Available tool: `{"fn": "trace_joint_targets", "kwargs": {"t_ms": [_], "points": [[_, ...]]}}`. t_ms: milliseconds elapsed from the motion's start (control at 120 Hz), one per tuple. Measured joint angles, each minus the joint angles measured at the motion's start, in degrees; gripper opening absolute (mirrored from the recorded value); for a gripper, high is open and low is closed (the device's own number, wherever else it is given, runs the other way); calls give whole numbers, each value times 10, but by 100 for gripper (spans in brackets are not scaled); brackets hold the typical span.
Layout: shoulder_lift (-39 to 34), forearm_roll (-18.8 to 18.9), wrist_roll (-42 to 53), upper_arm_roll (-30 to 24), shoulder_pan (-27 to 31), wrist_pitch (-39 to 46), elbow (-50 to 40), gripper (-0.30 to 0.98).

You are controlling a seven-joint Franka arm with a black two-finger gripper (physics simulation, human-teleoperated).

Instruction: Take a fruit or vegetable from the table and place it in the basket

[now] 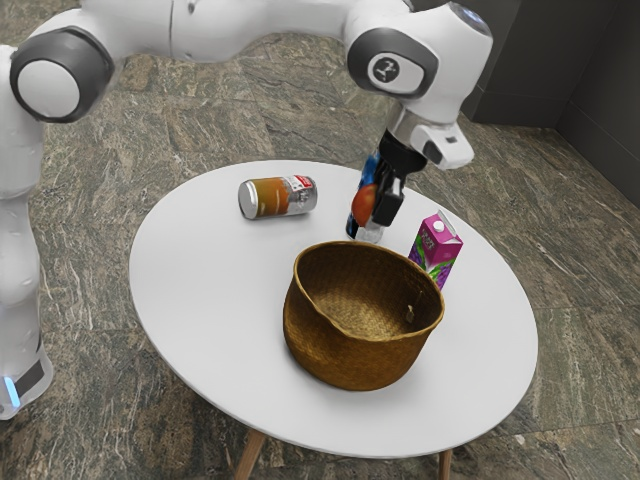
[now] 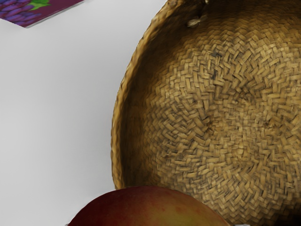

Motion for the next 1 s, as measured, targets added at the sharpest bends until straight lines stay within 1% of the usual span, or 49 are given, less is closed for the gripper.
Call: {"fn": "trace_joint_targets", "kwargs": {"t_ms": [175, 283, 392, 475, 550, 600, 750, 783, 817, 850, 892, 925, 958, 1000], "points": [[57, 28, -27, -107, 54, -15, 11, 35], [89, 42, -43, -144, 74, -7, 9, 35], [111, 65, -58, -191, 78, 10, 7, 35], [115, 75, -69, -201, 79, 21, 5, 35], [116, 78, -77, -200, 80, 27, 4, 48], [116, 78, -81, -199, 80, 30, 3, 54], [113, 79, -94, -190, 72, 35, 3, 64], [110, 79, -95, -176, 63, 36, 4, 65], [93, 80, -94, -135, 39, 36, 7, 66], [62, 79, -90, -64, -5, 37, 8, 66], [12, 68, -81, 85, -96, 38, 4, 67], [-12, 61, -72, 179, -147, 42, -2, 67], [-30, 56, -62, 239, -165, 50, -15, 67], [-43, 51, -50, 276, -155, 62, -24, 68]]}}
